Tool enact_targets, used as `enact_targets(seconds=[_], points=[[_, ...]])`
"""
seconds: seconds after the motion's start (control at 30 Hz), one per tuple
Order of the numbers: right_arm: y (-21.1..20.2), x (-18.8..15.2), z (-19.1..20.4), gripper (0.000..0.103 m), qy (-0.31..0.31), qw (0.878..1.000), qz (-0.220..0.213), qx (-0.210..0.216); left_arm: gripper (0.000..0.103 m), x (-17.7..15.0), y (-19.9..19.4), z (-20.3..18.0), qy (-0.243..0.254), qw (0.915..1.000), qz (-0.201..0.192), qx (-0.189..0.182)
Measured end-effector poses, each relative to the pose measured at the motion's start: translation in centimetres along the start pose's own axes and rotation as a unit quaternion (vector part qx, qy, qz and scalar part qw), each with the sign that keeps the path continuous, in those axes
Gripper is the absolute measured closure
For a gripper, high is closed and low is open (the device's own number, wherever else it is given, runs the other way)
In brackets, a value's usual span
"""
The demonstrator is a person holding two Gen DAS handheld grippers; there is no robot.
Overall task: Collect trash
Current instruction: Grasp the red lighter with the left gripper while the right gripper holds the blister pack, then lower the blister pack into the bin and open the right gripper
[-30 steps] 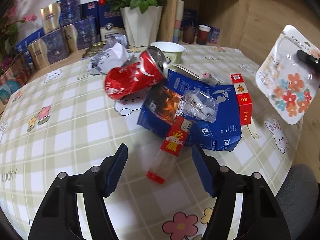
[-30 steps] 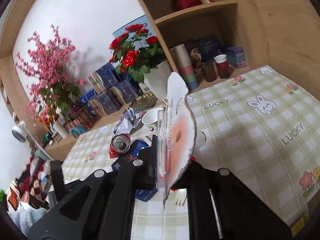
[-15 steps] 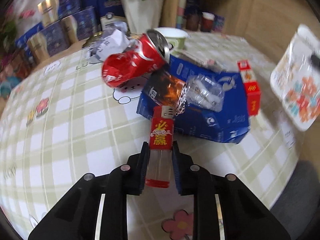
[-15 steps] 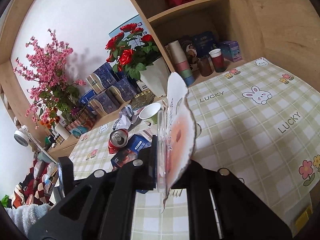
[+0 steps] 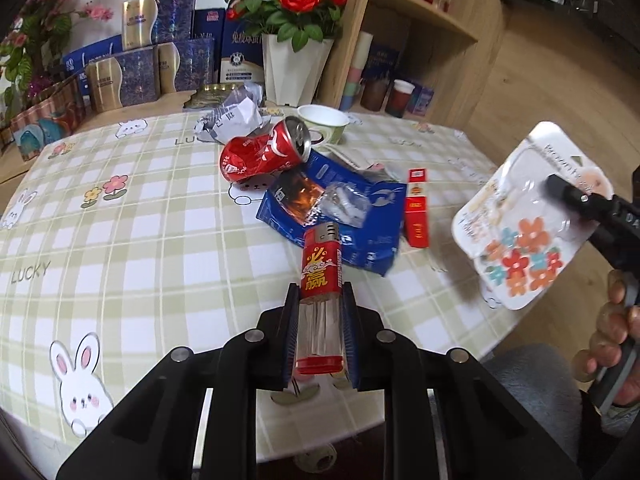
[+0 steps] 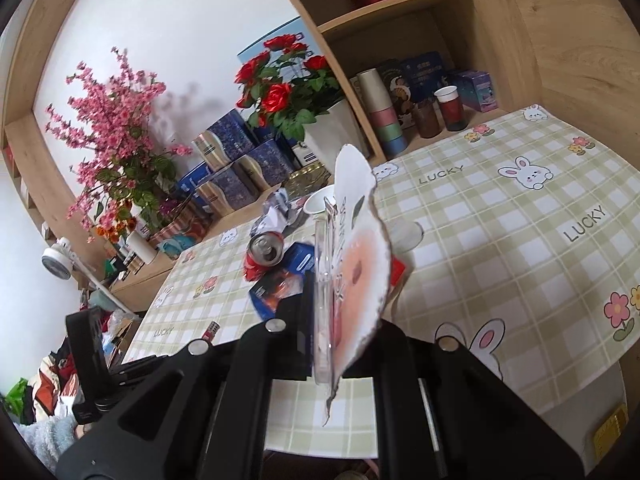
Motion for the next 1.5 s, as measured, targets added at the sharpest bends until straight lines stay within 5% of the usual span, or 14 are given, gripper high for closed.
enact_targets(seconds=[0.47, 0.83, 1.13, 1.43, 1.5], points=[[-1.5, -6.9, 4.7, 0.092, -0.062, 0.996, 0.065, 0.027, 0.083, -7.8, -7.4, -2.5, 0.003, 0.9995, -0.030, -0.005], [1.6, -16.2, 7.4, 0.092, -0.121, 0.970, 0.203, 0.055, 0.083, -12.5, -9.7, -2.4, -0.005, 0.9989, -0.044, 0.012], [5.8, -21.6, 6.9, 0.092, -0.154, 0.946, 0.284, -0.007, 0.083, -14.0, -9.3, -1.9, -0.018, 0.9990, -0.040, 0.009], [7.4, -22.6, 4.9, 0.091, -0.136, 0.942, 0.305, -0.029, 0.083, -14.0, -8.5, -1.4, -0.024, 0.9991, -0.035, 0.003], [7.5, -22.5, 4.6, 0.083, -0.128, 0.943, 0.306, -0.027, 0.083, -14.0, -8.2, -1.4, -0.023, 0.9992, -0.033, 0.002]])
Point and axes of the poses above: each gripper's, at about its wrist camera, not at the fingertips, and y roughly the way its jaws point, z to its left, x to its top, the point moved 10 cm from there along y, roughly the way its jaws point, and after that the axes turned 14 degrees about z, right-handed, at the moved point
